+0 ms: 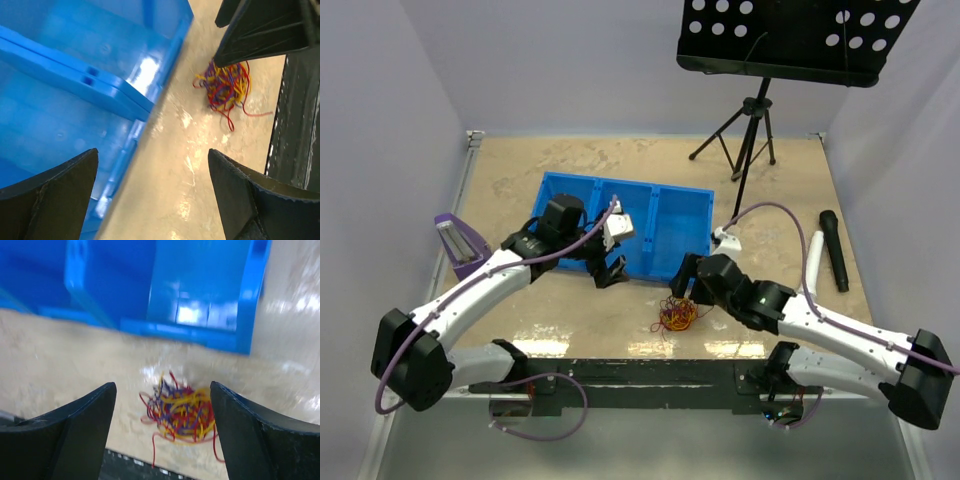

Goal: Untangle the cables

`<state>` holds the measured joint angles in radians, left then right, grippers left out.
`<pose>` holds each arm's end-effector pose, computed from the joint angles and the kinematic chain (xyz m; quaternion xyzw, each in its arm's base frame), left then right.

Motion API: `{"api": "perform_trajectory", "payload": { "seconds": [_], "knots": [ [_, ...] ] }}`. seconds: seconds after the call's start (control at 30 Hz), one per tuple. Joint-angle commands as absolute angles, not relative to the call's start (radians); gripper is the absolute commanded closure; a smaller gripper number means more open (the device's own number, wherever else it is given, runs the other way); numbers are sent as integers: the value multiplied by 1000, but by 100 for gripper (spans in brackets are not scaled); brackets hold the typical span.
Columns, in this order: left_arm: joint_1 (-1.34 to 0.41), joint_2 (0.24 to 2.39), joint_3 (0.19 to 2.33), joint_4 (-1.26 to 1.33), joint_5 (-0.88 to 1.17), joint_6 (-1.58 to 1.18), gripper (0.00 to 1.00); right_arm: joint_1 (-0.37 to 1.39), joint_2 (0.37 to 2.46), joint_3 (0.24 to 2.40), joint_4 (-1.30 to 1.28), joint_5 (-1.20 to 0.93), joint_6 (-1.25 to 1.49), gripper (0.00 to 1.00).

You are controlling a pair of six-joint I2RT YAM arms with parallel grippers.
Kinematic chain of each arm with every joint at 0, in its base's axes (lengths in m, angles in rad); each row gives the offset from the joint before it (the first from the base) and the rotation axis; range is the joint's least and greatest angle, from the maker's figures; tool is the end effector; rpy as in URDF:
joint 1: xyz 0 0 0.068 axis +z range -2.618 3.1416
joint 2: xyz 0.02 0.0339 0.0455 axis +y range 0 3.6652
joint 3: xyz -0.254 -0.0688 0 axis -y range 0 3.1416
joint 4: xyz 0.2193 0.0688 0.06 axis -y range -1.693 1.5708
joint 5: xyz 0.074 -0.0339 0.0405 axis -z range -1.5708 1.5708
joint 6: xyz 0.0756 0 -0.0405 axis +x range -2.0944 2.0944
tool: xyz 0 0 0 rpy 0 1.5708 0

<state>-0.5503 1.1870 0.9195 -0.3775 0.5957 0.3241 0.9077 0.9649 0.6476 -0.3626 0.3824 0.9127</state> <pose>0.2006 -0.1728 0.2668 0.4809 0.7194 -0.3091 0.3945 0.1543 0.1517 0.2202 0.0841 0.8858 0.2288 0.3950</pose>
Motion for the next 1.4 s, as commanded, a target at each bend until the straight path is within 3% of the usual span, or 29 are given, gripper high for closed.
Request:
{"api": "perform_trajectory", "payload": {
  "seconds": [0.0, 0.13, 0.37, 0.43, 0.7, 0.97, 1.2, 1.37],
  "knots": [
    [-584, 1244, 885, -414, 643, 410, 5, 968, 983, 617, -377, 311, 1088, 21],
    [-600, 1259, 861, -411, 663, 436, 8, 992, 1097, 627, -333, 314, 1088, 27],
    [-603, 1244, 841, -402, 676, 492, 12, 1035, 1201, 623, -146, 223, 1097, 51],
    [-604, 1230, 830, -400, 684, 534, 12, 1055, 1190, 624, -100, 200, 1104, 54],
    [-623, 1252, 822, -410, 712, 578, 12, 1062, 1167, 689, -158, 248, 1091, 55],
    [-635, 1298, 824, -348, 686, 551, 13, 1062, 1036, 772, -406, 379, 1078, 39],
    [-635, 1302, 841, -351, 690, 531, 13, 1062, 925, 678, -554, 362, 1153, 40],
    [-635, 1290, 862, -370, 681, 523, 13, 1062, 937, 615, -483, 370, 1161, 41]
  ]
}}
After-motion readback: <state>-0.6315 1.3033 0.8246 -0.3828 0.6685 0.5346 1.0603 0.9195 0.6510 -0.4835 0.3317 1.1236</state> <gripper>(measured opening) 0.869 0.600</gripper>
